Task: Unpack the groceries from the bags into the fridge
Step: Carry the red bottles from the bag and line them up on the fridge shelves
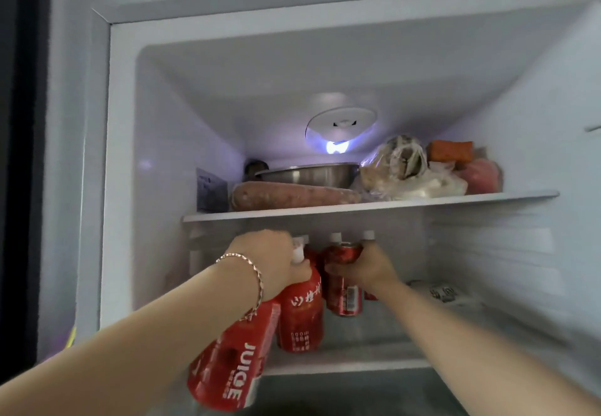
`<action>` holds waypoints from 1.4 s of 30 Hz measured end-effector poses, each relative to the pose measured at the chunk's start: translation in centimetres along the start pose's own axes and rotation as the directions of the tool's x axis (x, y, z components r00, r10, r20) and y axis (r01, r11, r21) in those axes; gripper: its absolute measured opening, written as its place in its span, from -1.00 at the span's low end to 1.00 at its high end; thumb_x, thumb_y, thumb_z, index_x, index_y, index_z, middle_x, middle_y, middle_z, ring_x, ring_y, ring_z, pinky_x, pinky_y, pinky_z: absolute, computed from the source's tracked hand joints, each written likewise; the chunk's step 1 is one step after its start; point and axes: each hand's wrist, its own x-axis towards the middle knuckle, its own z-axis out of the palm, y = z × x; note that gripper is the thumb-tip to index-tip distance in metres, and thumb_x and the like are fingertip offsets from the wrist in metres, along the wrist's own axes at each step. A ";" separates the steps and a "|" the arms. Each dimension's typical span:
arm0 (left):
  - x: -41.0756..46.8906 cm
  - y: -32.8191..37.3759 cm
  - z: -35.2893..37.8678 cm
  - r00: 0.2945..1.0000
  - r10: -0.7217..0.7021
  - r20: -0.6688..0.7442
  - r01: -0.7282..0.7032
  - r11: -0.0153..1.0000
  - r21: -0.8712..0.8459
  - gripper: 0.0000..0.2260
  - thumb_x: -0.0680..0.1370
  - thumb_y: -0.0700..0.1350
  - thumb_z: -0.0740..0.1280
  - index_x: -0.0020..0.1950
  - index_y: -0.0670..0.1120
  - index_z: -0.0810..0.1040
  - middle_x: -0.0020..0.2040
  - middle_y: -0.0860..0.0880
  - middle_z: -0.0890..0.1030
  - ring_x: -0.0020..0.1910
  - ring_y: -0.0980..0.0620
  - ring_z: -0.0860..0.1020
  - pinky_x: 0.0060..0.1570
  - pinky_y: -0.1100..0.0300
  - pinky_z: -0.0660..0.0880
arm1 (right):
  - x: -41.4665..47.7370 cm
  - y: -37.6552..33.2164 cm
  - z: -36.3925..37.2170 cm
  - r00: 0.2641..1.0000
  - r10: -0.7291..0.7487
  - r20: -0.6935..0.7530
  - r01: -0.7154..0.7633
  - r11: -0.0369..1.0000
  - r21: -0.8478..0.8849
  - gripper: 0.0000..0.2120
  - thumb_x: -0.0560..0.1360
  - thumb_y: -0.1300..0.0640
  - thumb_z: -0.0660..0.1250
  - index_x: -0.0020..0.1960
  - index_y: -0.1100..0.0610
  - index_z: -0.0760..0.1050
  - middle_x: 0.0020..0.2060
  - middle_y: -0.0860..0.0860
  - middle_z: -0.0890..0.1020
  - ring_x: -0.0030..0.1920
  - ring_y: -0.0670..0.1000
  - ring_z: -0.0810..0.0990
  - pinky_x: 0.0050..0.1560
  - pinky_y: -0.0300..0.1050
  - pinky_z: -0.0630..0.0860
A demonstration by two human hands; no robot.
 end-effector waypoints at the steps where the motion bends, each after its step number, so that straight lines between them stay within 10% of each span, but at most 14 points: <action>1: 0.1 -0.2 0.2 1.000 -0.022 0.008 0.022 0.999 -0.027 -0.62 0.52 0.18 0.20 0.15 -0.07 0.49 0.15 -0.07 0.57 0.13 -0.07 0.53 0.06 0.16 0.41 | 0.6 0.2 0.5 0.999 -0.030 0.017 0.031 0.999 -0.010 -0.58 0.23 -0.03 0.57 0.00 0.15 0.60 -0.09 0.06 0.68 -0.04 0.02 0.64 -0.13 -0.23 0.47; 6: 0.4 -1.2 0.5 0.997 -0.075 0.001 0.075 0.994 -0.075 -0.64 0.50 0.20 0.23 0.03 -0.08 0.48 0.09 -0.08 0.58 0.08 -0.07 0.54 0.06 0.15 0.43 | -0.2 -0.1 0.9 0.985 -0.159 0.072 0.163 0.985 -0.051 -0.79 0.40 0.06 0.36 0.00 0.11 0.57 -0.04 0.08 0.65 0.11 0.08 0.59 -0.06 -0.23 0.42; 12: 0.4 0.1 0.2 0.998 -0.049 -0.044 0.044 0.993 -0.106 -0.69 0.47 0.20 0.27 -0.09 -0.04 0.42 -0.01 -0.04 0.57 0.00 -0.05 0.54 0.00 0.15 0.45 | -6.7 -2.4 -0.3 0.764 -0.381 0.521 0.217 0.912 0.349 -0.18 0.33 0.22 0.48 0.40 -0.16 0.10 0.16 -0.16 0.48 0.14 -0.20 0.51 0.12 -0.30 0.46; 19: 0.6 1.6 -0.8 0.967 0.001 -0.254 -0.006 1.000 -0.021 -0.58 0.48 0.33 0.16 -0.26 -0.02 0.32 -0.31 0.09 0.39 -0.19 -0.01 0.48 -0.20 0.18 0.38 | -7.4 -1.8 0.2 0.951 -0.301 0.072 0.252 0.889 0.383 -0.28 0.17 0.03 0.62 0.19 -0.14 0.29 -0.07 -0.27 0.53 -0.11 -0.35 0.54 -0.21 -0.47 0.47; 28: 3.0 -0.4 3.5 0.913 -0.155 -0.378 0.164 0.986 -0.010 -0.65 0.62 0.09 0.05 -0.06 -0.12 0.50 -0.05 -0.14 0.62 -0.05 -0.16 0.58 -0.15 0.12 0.44 | -4.1 1.6 -4.6 0.982 -0.026 -0.187 0.037 0.998 0.058 -0.27 0.20 -0.08 0.56 0.24 0.04 0.28 -0.04 -0.05 0.53 -0.03 0.04 0.55 -0.01 -0.04 0.52; 32: 3.6 -1.4 5.3 0.889 -0.296 -0.349 0.270 0.955 -0.124 -0.62 0.60 0.09 0.06 -0.05 -0.15 0.54 -0.06 -0.19 0.63 -0.05 -0.18 0.59 -0.12 0.09 0.48 | -1.8 3.8 -4.5 0.988 0.052 -0.144 -0.051 0.999 0.008 -0.26 0.24 0.00 0.57 0.28 0.12 0.26 0.13 0.08 0.55 0.12 0.15 0.56 0.04 -0.03 0.48; 37: 2.0 -0.4 8.2 0.845 -0.128 -0.518 0.170 0.985 0.034 -0.66 0.42 0.11 0.16 -0.09 -0.12 0.55 -0.11 -0.20 0.56 -0.14 -0.24 0.54 -0.26 -0.05 0.51 | 1.0 4.8 -3.5 0.997 0.063 0.045 -0.061 0.997 -0.051 -0.25 0.30 0.00 0.55 0.31 0.19 0.22 0.22 0.15 0.51 0.19 0.15 0.52 0.20 0.06 0.48; 42: 2.0 -0.7 9.5 0.828 -0.108 -0.550 0.226 0.962 0.153 -0.60 0.28 0.14 0.29 -0.03 -0.09 0.56 0.11 -0.24 0.53 0.07 -0.18 0.35 -0.10 -0.20 0.46 | 1.0 3.4 -0.7 0.988 0.096 0.121 -0.068 0.974 -0.217 -0.04 0.44 -0.31 0.25 0.50 0.11 -0.26 0.40 0.25 0.28 0.31 0.23 0.42 0.28 0.08 0.39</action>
